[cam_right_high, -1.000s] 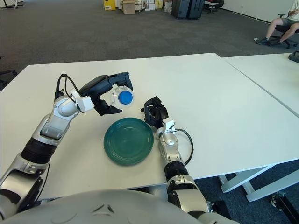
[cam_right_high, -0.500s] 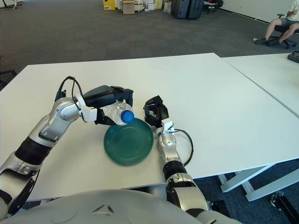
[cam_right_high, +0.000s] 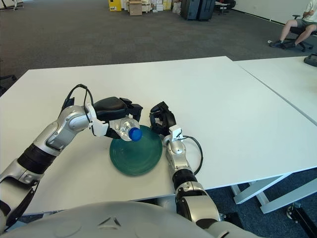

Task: Put the bottle into the plate.

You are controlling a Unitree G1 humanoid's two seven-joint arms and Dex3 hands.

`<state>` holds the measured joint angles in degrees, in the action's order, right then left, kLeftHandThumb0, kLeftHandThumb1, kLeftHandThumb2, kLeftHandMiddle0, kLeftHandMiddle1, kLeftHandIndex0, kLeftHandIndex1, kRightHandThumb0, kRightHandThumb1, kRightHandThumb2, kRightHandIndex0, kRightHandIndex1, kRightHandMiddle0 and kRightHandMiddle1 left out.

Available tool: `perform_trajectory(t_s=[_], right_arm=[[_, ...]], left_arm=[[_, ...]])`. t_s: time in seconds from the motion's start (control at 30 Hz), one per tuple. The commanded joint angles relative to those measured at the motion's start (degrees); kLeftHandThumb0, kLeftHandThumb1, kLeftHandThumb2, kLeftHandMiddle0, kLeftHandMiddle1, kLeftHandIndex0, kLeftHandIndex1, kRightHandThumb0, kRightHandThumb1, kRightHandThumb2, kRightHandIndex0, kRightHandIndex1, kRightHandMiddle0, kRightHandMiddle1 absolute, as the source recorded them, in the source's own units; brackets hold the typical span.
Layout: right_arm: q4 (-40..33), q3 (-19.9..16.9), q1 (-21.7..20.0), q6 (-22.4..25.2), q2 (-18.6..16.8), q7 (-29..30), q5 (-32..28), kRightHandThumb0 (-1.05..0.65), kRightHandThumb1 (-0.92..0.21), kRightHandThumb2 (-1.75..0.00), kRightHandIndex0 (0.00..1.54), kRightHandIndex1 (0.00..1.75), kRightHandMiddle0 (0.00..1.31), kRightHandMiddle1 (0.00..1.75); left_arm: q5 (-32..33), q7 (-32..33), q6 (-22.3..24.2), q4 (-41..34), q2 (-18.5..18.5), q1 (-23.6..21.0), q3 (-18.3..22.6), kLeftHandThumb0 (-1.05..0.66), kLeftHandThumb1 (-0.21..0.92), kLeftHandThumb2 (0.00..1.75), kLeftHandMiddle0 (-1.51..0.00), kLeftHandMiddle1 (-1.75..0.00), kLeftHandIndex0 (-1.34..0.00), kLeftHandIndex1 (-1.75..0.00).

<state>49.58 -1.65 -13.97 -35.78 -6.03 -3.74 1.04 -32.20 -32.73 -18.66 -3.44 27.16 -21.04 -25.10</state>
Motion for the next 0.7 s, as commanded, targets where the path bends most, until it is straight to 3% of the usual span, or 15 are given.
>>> perform_trajectory(t_s=[0.0, 0.17, 0.23, 0.33, 0.47, 0.67], right_arm=[[3.26, -0.91, 3.54, 0.26, -0.61, -0.66, -1.9, -0.39, -0.63, -0.92, 0.25, 1.51, 0.37, 1.75], [3.46, -1.58, 3.37, 0.88, -1.02, -1.04, -2.44, -0.39, -0.63, -0.92, 0.29, 1.49, 0.37, 1.75], [3.51, -1.72, 3.35, 1.02, -1.06, -1.15, -2.43, -0.2, -0.63, -0.9, 0.32, 1.51, 0.38, 1.75], [3.65, -1.94, 3.25, 1.19, -1.07, -1.32, -2.44, -0.07, -0.62, -0.89, 0.34, 1.52, 0.38, 1.75], [3.82, -2.15, 3.12, 1.38, -1.07, -1.43, -2.48, -0.02, -0.62, -0.88, 0.35, 1.52, 0.37, 1.75], [4.25, -2.45, 2.79, 1.26, -1.03, -1.95, -2.73, -0.01, -0.67, -0.83, 0.33, 1.53, 0.34, 1.75]], left_arm=[[-1.42, 1.29, -0.42, 0.73, 0.48, -1.78, 0.48, -0.48, 0.28, 1.36, -1.11, -1.75, -0.63, -1.75], [-3.82, 3.3, -1.22, 2.04, 0.27, -1.33, 0.36, -0.48, 0.29, 1.35, -1.11, -1.75, -0.63, -1.75], [-4.23, 3.77, -1.59, 2.48, 0.14, -1.33, 0.32, -0.48, 0.29, 1.34, -1.11, -1.75, -0.63, -1.75], [-4.75, 4.54, -2.0, 3.31, -0.22, -1.32, 0.17, -0.47, 0.3, 1.33, -1.1, -1.75, -0.62, -1.75], [-4.85, 4.77, -2.3, 3.83, -0.48, -1.27, 0.09, -0.47, 0.3, 1.33, -1.09, -1.75, -0.62, -1.75], [-5.72, 5.47, -2.01, 1.78, -1.67, 2.49, -1.49, -0.47, 0.31, 1.32, -1.08, -1.75, -0.61, -1.75]])
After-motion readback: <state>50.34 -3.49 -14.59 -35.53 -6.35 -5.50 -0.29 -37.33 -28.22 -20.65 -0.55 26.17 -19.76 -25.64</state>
